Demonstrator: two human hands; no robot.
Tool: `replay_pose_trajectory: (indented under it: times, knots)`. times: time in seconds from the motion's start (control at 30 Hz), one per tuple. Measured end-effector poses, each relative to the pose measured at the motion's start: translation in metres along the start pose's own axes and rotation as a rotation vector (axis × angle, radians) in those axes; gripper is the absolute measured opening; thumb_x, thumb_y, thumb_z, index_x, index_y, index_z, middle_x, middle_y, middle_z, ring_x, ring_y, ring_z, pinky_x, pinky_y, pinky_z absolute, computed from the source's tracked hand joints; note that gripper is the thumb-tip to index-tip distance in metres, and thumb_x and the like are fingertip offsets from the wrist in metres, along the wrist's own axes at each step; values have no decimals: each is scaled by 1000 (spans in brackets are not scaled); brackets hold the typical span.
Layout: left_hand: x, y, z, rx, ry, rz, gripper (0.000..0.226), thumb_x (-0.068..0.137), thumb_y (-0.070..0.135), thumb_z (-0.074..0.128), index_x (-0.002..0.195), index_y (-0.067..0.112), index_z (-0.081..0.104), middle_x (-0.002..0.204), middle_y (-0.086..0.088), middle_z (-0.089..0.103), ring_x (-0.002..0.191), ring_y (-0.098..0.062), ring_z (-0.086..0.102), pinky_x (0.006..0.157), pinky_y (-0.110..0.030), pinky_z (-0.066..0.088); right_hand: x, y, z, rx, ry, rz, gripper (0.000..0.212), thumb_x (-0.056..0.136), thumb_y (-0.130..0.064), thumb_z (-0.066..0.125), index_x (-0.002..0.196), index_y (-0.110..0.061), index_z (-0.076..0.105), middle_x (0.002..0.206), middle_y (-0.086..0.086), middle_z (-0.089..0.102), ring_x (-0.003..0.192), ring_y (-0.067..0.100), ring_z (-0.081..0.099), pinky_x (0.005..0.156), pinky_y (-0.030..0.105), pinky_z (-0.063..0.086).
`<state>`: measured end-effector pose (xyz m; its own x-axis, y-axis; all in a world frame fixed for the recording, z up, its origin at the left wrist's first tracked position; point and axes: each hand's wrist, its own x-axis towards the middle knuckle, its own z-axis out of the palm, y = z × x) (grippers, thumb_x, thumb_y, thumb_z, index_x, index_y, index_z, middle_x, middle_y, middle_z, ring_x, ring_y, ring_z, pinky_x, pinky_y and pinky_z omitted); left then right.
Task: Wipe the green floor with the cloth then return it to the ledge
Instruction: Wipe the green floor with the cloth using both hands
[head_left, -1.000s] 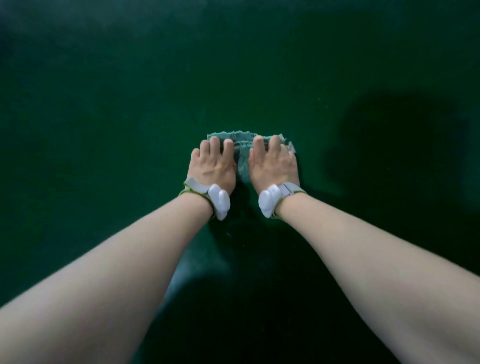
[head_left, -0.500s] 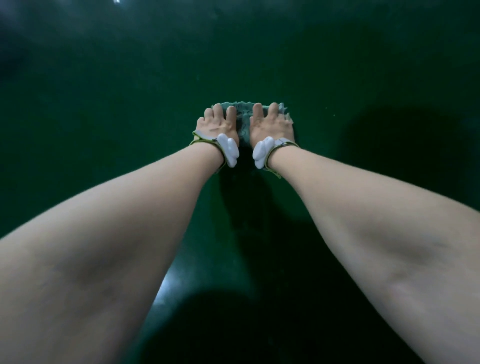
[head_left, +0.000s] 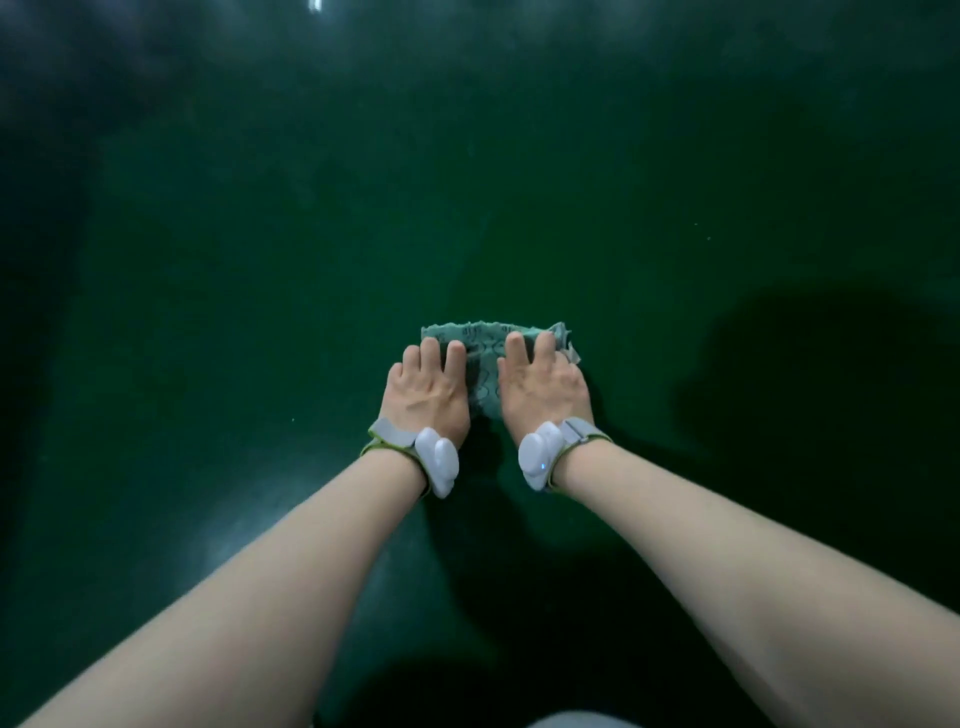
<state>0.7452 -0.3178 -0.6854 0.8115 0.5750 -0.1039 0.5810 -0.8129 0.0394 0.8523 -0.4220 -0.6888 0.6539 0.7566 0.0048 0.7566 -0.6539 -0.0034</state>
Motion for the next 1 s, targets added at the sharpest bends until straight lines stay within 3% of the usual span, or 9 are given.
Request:
replay_pose_trajectory:
  times: [0.07,0.2,0.33,0.57,0.8,1.0]
  knots:
    - [-38,-3,7,-34,60,-16,38,79,13,52,116,6,57,101,-17,54,84,-35,51,69,-43,42,-33,-13,-1,19,3,-34,31,101,-34,49,121,-11,47,100,17,51,67,30,56,56,37,34]
    - [-104,-6,24,-54,154,-29,40,81,14,42,118,5,54,97,-16,50,80,-33,45,65,-44,38,-93,-24,-2,58,-5,-63,34,99,-30,55,125,-9,50,102,17,51,68,31,54,57,40,43]
    - [-117,-7,33,-63,190,-32,33,84,13,47,116,6,53,96,-15,49,79,-33,44,65,-44,37,-112,-28,2,82,7,-41,33,99,-30,54,123,-8,52,100,17,51,68,31,52,57,42,44]
    - [-62,-24,22,-22,207,7,26,87,17,47,106,3,58,95,-19,53,80,-36,49,66,-47,38,-54,-30,14,58,118,-95,28,99,-28,53,118,-8,47,97,17,49,63,29,51,54,38,27]
    - [35,-51,8,-13,119,-44,29,92,22,42,115,5,51,110,-21,53,94,-38,52,75,-47,40,47,-38,15,6,109,-83,27,103,-35,44,119,-12,46,103,15,50,66,29,55,53,39,28]
    - [117,-79,-18,8,-34,-66,40,90,27,38,128,14,38,126,-17,44,111,-35,46,81,-42,31,130,-56,6,46,-8,-25,29,105,-32,35,128,-14,38,117,16,46,86,34,59,61,41,34]
